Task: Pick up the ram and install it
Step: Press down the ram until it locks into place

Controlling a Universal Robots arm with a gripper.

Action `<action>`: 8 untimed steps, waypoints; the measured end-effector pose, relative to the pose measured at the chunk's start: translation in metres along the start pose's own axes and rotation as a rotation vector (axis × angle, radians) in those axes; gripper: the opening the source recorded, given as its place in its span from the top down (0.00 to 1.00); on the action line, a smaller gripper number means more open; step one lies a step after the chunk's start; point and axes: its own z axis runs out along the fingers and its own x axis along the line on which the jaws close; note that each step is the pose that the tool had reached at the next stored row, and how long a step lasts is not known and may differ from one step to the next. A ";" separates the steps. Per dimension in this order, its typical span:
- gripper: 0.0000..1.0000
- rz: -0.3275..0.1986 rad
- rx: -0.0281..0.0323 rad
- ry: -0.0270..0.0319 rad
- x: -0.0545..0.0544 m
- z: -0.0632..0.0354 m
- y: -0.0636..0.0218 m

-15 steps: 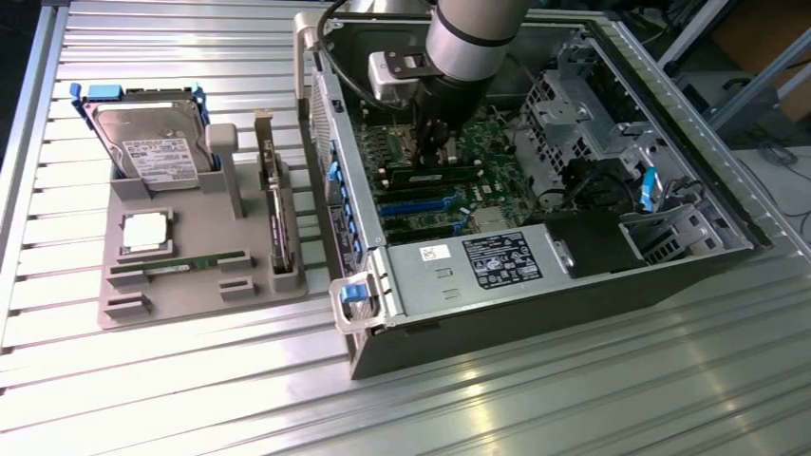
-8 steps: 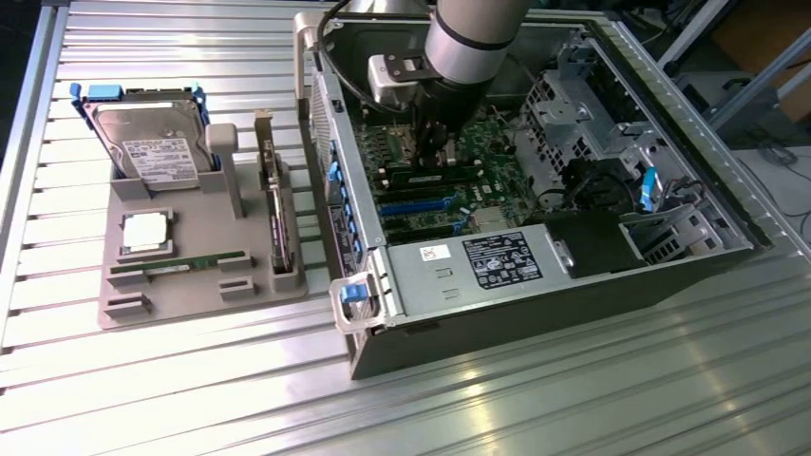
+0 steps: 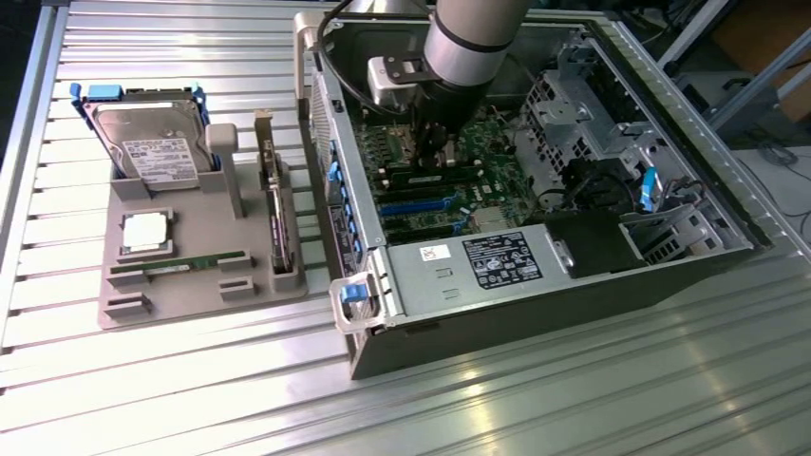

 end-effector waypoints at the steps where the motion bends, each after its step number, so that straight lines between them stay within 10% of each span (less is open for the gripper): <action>1: 0.89 0.000 0.0000 0.0000 0.000 0.0001 0.0000; 8: 0.89 0.000 0.0001 -0.0001 0.000 0.0012 0.0000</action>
